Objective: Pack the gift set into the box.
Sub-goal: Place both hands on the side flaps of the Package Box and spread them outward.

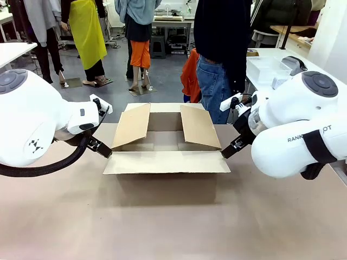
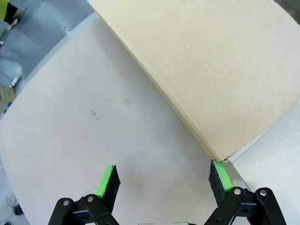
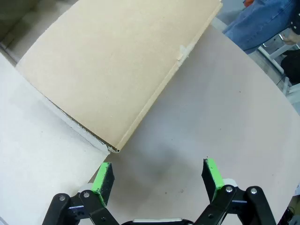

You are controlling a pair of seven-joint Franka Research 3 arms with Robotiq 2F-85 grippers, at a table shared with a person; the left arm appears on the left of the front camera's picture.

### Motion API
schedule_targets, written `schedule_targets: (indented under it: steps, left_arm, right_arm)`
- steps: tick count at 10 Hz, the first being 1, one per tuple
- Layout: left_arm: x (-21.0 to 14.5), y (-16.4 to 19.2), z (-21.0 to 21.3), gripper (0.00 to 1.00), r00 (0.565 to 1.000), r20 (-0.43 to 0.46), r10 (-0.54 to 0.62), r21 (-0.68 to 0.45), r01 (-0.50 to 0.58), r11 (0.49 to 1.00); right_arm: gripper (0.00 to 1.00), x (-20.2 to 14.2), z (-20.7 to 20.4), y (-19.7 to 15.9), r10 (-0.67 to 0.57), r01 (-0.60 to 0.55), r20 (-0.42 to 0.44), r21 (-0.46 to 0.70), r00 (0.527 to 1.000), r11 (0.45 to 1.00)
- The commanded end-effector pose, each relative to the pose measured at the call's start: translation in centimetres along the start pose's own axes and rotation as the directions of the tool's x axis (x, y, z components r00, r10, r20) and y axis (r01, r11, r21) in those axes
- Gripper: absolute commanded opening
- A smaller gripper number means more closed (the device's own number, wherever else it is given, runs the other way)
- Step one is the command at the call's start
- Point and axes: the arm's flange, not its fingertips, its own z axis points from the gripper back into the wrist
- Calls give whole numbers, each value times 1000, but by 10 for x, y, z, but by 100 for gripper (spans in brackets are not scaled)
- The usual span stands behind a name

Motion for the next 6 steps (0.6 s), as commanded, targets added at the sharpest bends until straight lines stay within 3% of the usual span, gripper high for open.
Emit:
schedule_targets:
  steps: [1,6]
  left_arm:
    - [0,0,0,100,1000,2,-1,0,1,1000]
    - [0,0,0,100,1000,2,-1,0,1,1000]
  right_arm:
    - [100,0,0,0,-1,1,0,0,1000,1000]
    - [100,0,0,0,-1,1,0,0,1000,1000]
